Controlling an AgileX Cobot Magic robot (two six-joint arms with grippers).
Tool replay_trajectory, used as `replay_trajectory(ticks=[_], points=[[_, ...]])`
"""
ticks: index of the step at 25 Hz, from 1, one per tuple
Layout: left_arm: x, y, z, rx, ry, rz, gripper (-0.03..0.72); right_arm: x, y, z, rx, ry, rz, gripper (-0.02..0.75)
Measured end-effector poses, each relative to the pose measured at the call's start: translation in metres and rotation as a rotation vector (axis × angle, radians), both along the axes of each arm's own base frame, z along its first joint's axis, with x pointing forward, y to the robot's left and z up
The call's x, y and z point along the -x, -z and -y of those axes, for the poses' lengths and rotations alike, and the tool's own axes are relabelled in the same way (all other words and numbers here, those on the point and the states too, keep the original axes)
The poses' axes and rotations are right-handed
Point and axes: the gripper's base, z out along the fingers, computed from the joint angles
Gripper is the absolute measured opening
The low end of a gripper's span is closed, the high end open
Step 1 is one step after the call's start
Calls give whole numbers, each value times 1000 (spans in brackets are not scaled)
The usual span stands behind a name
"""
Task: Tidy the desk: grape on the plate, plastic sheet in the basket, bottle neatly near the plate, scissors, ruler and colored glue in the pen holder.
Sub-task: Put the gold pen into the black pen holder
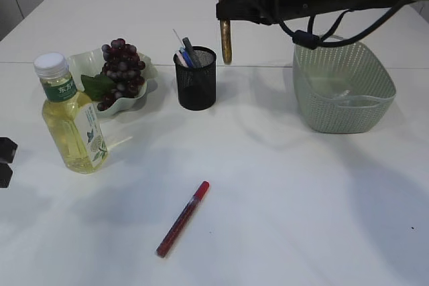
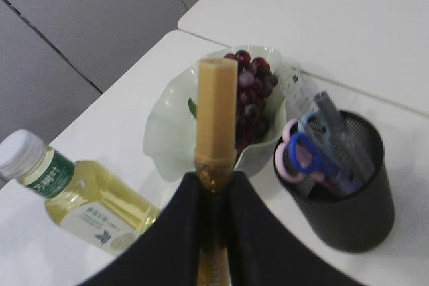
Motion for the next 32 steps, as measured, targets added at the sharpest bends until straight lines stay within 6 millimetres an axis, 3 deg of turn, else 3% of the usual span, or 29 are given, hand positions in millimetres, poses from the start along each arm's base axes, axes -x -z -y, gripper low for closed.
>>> replay_trajectory(ticks=[6, 12, 22, 25, 30, 32], points=[[0, 0, 1, 11, -5, -3, 363, -43, 2, -8, -1, -11, 126, 95], [0, 0, 1, 15, -7, -4, 363, -80, 22, -16, 10, -23, 215, 94], [0, 0, 1, 17, -8, -4, 363, -102, 66, -24, -32, -74, 394, 114], [0, 0, 1, 17, -8, -4, 363, -103, 69, -25, -37, -72, 399, 174], [0, 0, 1, 17, -8, -4, 362, -103, 68, -24, -44, -68, 395, 388], [0, 0, 1, 17, -8, -4, 362, -103, 68, -24, -51, -65, 380, 421]])
